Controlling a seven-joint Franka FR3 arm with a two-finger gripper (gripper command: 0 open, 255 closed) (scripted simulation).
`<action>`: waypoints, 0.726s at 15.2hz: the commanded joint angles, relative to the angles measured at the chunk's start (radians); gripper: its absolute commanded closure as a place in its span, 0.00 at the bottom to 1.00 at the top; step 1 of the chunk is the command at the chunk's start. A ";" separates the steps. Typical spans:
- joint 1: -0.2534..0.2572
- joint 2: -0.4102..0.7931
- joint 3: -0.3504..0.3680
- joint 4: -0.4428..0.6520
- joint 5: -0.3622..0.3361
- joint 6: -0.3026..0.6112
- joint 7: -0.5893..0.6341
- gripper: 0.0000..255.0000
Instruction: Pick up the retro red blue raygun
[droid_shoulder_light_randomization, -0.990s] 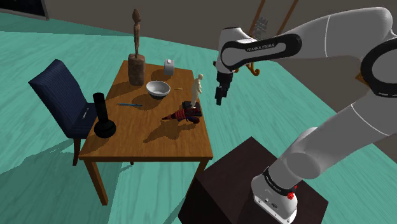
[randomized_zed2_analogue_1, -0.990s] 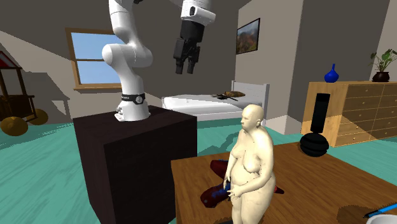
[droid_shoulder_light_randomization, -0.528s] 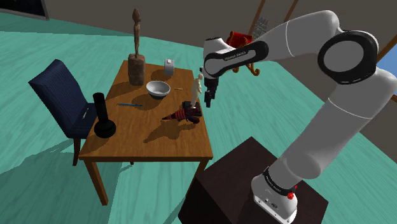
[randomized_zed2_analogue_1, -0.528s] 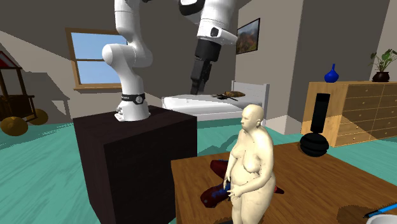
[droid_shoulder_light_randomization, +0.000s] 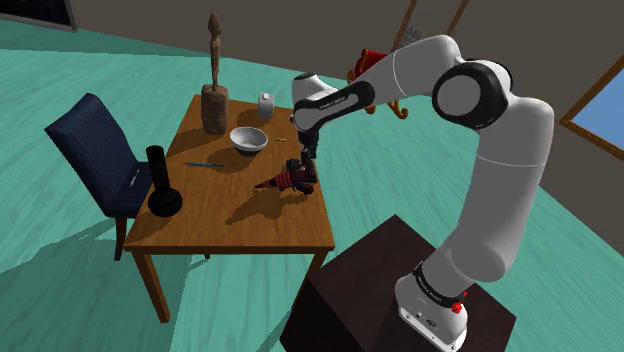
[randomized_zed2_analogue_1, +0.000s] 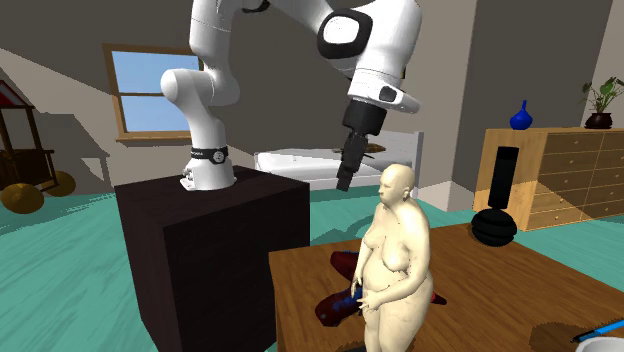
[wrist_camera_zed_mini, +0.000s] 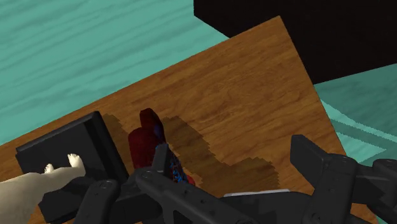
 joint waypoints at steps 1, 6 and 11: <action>0.006 0.088 0.001 0.085 -0.017 0.000 -0.016 0.00; 0.025 0.297 0.002 0.308 -0.052 -0.021 -0.058 0.00; 0.048 0.530 0.002 0.594 -0.080 -0.079 -0.112 0.00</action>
